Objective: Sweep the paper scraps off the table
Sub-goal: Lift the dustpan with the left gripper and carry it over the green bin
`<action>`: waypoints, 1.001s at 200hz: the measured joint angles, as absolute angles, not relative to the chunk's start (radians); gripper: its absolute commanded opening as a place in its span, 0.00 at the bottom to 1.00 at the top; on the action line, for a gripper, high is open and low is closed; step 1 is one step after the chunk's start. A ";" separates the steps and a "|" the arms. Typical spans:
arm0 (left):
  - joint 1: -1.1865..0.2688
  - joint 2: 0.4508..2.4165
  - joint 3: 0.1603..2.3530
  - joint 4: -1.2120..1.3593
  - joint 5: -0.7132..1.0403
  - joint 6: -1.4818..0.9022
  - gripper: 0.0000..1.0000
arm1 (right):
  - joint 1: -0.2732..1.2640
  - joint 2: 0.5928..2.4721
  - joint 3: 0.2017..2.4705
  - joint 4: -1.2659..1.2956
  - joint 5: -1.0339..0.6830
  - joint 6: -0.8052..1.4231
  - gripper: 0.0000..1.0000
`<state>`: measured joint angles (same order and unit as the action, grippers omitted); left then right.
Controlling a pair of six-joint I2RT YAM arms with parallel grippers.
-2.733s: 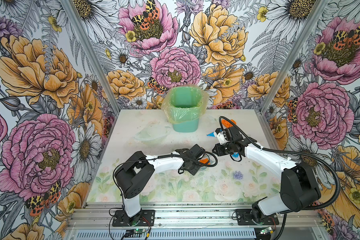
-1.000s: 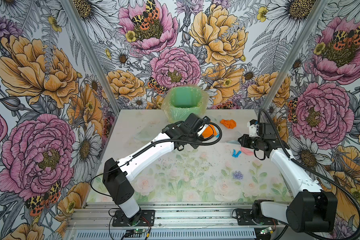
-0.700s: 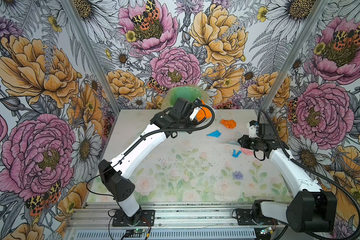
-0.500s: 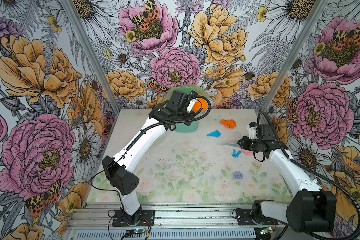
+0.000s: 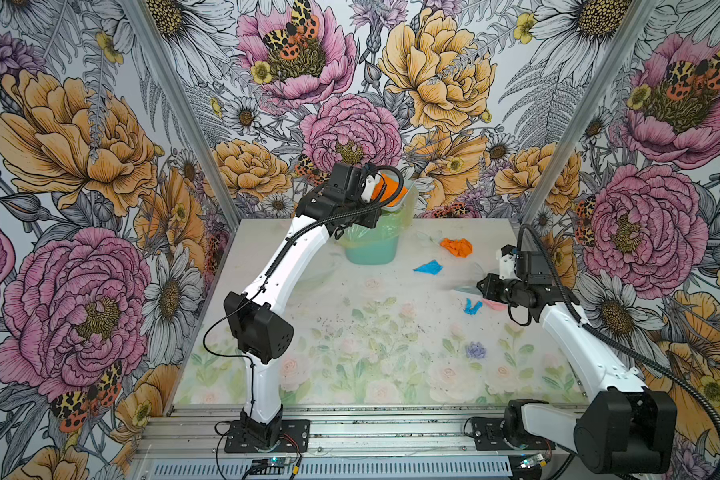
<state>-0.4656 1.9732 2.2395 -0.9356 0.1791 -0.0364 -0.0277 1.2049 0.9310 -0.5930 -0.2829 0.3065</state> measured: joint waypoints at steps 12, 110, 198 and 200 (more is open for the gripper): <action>-0.454 1.980 2.251 -0.936 0.201 -0.055 0.00 | -0.028 1.205 0.931 -0.593 -0.282 0.307 0.00; -0.409 2.073 2.352 -0.936 0.364 -0.170 0.00 | -0.028 1.205 0.930 -0.593 -0.281 0.318 0.00; -0.355 2.095 2.321 -0.818 0.564 -0.336 0.00 | -0.028 1.178 0.907 -0.593 -0.281 0.326 0.00; -0.353 2.095 2.318 -0.812 0.570 -0.341 0.00 | -0.028 1.178 0.907 -0.593 -0.281 0.326 0.00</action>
